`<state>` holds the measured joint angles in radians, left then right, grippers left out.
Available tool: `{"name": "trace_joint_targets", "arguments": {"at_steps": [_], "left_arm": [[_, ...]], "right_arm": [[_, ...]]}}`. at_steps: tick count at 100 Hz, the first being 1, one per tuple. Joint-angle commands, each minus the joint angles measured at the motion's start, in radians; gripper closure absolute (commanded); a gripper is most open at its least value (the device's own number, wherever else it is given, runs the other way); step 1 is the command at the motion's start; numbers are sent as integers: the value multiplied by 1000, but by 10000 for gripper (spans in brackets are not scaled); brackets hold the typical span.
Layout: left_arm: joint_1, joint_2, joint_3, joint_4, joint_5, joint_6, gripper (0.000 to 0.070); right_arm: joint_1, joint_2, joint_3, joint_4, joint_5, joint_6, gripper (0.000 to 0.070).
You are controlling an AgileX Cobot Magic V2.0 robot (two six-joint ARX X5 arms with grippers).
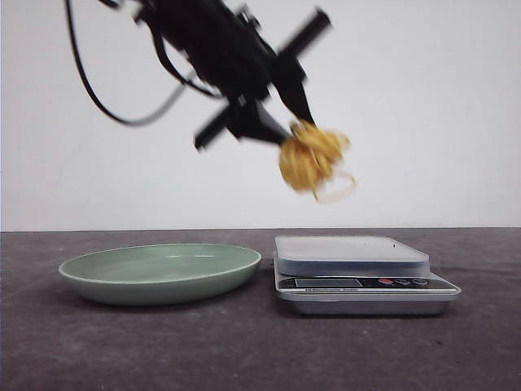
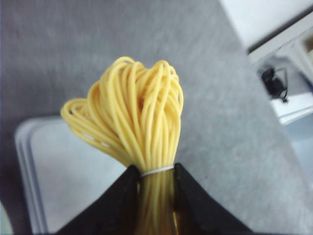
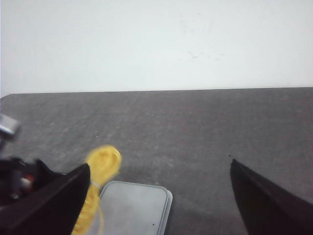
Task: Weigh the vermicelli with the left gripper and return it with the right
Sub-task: 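Lift the vermicelli with the left gripper and carry it over the scale, then lower the vermicelli onto the scale and open the left gripper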
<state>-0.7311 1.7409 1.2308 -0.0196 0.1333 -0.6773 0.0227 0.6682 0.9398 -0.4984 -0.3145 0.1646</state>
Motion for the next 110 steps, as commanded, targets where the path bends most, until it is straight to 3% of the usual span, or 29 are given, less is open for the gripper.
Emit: {"name": "trace_joint_targets", "arguments": {"at_steps": [1,48,55,65,71,80,97,110], "left_arm": [[-15,40,41,20,2,-24,687],[-39,194,87,8,21,-37,682],[-37,195,87,3,21,-26,646],[-37,195,87,8,22,-12,445],[-35,195,87,16,25,-8,381],[-27,195,95,21,38,22,381],[17,161,157,-25,137,46,381],[56,47,206,-94,133,147,387]], "right_arm": [[2,3,22,1,-3,6,120],[2,3,22,-30,-3,6,120],[2,3,22,-31,-3,4,120],[2,3,21,-31,-3,3,120],[2,3,21,-31,-3,3,120],[2,3,21,-29,-3,3,120],[2,3,22,-32,-3,-2,120],[2,3,21,-35,-3,-14,120]]}}
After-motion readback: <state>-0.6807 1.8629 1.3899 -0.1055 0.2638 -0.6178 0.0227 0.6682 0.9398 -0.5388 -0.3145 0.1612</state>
